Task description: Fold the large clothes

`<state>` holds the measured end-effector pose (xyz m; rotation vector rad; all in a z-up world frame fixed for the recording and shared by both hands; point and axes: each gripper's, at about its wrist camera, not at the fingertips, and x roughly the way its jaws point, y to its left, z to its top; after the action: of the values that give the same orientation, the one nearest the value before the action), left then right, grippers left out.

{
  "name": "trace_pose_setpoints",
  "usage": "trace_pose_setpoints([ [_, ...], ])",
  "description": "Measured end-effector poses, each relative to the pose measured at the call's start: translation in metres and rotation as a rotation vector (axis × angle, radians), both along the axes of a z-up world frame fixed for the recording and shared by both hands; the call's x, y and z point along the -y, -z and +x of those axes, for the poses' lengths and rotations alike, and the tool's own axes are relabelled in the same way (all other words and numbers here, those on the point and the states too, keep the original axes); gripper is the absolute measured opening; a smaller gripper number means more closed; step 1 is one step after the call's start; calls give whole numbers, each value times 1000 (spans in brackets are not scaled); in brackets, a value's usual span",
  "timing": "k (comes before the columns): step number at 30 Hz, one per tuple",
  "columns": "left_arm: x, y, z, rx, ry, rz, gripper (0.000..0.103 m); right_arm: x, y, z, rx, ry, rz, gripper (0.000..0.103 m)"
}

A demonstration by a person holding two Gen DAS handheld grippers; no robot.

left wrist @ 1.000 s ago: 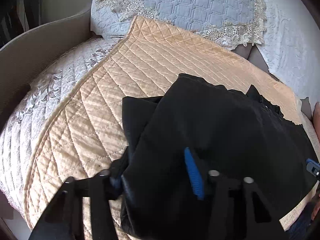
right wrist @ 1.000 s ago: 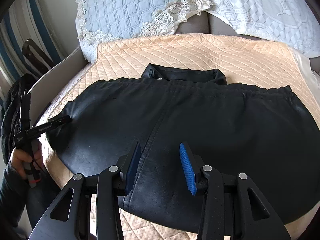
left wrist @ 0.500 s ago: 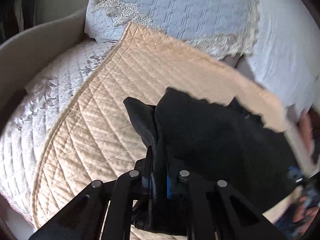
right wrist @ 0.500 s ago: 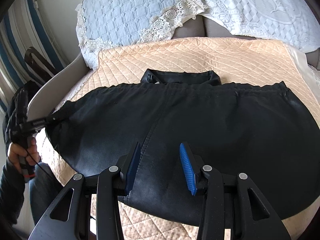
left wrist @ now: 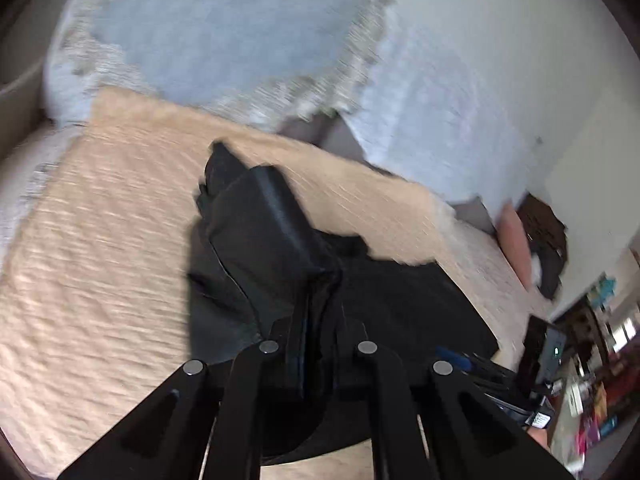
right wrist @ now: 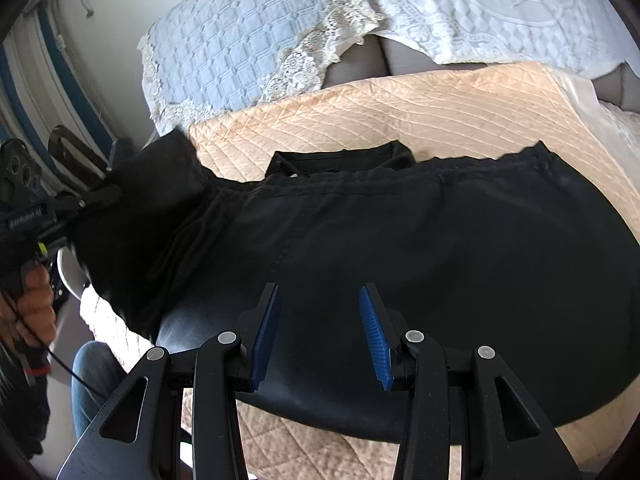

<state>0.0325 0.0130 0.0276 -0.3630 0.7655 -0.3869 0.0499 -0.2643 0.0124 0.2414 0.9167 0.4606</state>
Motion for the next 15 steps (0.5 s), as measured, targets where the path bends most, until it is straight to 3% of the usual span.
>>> trace_pose_setpoints([
  [8,76,72,25,-165,172,-19,10,24,16,-2,-72,45,82,42],
  [14,68,36,2,-92,197,-53,27,30,16,0,-105,56,221,50],
  [15,62,27,-4,-60,180,-33,35,29,15,2,-106,53,246,50],
])
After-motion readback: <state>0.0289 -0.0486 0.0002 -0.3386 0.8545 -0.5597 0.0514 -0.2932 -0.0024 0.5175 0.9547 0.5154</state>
